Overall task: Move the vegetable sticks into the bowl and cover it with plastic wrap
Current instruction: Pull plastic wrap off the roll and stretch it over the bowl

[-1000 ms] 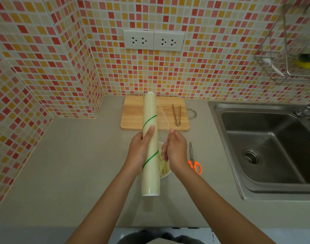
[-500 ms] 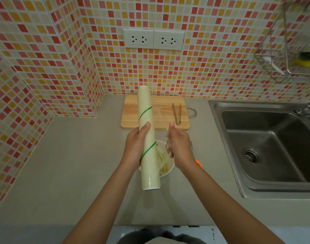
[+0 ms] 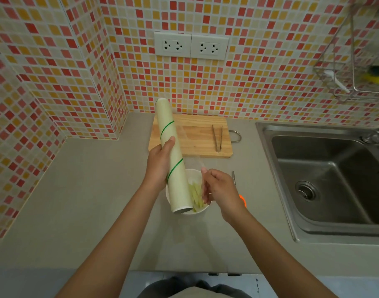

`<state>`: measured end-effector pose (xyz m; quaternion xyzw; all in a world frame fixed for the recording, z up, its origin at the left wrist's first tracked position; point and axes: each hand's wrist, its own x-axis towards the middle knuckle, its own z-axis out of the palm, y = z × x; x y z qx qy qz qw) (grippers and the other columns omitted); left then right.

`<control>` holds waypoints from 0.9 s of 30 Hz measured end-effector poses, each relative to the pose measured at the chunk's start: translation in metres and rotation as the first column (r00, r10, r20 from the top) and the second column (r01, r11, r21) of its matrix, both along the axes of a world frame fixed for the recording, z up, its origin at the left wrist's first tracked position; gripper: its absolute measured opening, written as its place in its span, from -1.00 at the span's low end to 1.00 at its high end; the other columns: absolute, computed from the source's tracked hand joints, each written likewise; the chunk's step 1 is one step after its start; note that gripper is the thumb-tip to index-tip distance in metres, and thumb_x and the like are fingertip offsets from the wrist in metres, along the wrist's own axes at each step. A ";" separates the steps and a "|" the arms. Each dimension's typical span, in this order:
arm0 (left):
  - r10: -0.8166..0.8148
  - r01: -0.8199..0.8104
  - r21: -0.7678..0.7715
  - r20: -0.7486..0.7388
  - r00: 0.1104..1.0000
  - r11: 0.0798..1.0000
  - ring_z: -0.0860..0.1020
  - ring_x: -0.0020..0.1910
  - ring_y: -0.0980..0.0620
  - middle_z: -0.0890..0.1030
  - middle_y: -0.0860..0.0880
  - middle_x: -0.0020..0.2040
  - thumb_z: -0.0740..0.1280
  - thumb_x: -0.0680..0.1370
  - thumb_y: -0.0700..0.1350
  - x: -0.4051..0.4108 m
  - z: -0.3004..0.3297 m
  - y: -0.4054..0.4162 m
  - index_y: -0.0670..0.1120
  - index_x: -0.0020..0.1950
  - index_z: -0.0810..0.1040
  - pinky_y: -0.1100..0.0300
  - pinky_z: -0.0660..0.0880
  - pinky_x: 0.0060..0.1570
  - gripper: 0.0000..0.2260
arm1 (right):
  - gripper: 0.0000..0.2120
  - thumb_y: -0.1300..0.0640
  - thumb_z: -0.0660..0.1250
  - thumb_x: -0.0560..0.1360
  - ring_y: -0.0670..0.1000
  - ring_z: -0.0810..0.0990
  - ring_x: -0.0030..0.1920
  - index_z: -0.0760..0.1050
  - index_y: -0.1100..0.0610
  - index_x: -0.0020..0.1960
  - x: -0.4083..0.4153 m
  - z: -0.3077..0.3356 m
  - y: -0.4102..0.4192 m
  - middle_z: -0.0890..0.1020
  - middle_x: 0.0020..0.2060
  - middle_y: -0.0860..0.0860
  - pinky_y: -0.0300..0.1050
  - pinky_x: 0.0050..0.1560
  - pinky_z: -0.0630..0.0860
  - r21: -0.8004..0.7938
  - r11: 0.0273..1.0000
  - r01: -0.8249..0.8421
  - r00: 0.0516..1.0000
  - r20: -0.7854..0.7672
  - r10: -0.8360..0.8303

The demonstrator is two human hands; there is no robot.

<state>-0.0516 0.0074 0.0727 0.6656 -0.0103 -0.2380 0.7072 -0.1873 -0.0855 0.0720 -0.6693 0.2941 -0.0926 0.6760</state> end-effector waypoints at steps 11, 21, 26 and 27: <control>-0.189 0.181 -0.113 -0.068 0.980 0.977 0.58 -0.47 -0.03 0.62 -0.11 -0.37 0.36 0.48 0.11 -0.027 0.003 -0.001 -0.13 -0.18 0.60 0.19 0.52 -0.47 -0.71 | -0.43 -0.37 0.14 0.46 0.04 0.49 -0.39 0.50 0.16 -0.07 0.031 -0.003 -0.023 0.54 -0.33 0.08 -0.11 -0.33 0.43 0.484 0.872 -0.070 0.997 0.000 0.080; -0.184 0.177 -0.104 -0.062 0.981 0.979 0.57 -0.42 0.02 0.61 -0.05 -0.35 0.32 0.51 0.10 -0.034 -0.004 0.007 -0.15 -0.15 0.61 0.20 0.48 -0.40 -0.69 | -0.57 -0.20 0.16 0.56 -0.07 0.25 -0.64 0.37 0.10 -0.32 0.049 -0.006 -0.021 0.27 -0.65 -0.07 -0.27 -0.62 0.16 0.478 0.878 0.006 0.998 -0.054 0.023; -0.178 0.175 -0.051 -0.053 0.983 0.983 0.53 -0.43 0.01 0.54 -0.06 -0.36 0.42 0.39 0.23 -0.034 -0.009 0.013 -0.11 -0.18 0.54 0.16 0.49 -0.40 -0.60 | -0.62 0.05 0.14 0.63 -0.08 0.20 -0.70 0.25 0.11 -0.34 0.049 -0.010 -0.016 0.28 -0.66 -0.05 -0.33 -0.64 0.10 0.236 0.957 0.166 0.977 0.089 -0.192; -0.172 0.170 -0.051 -0.056 0.983 0.984 0.54 -0.42 0.00 0.54 -0.06 -0.36 0.44 0.38 0.22 -0.034 -0.010 0.013 -0.10 -0.20 0.54 0.15 0.50 -0.40 -0.62 | -0.61 0.06 0.13 0.63 -0.08 0.19 -0.70 0.24 0.12 -0.36 0.049 -0.011 -0.015 0.28 -0.65 -0.03 -0.34 -0.65 0.10 0.200 0.956 0.216 0.965 0.102 -0.240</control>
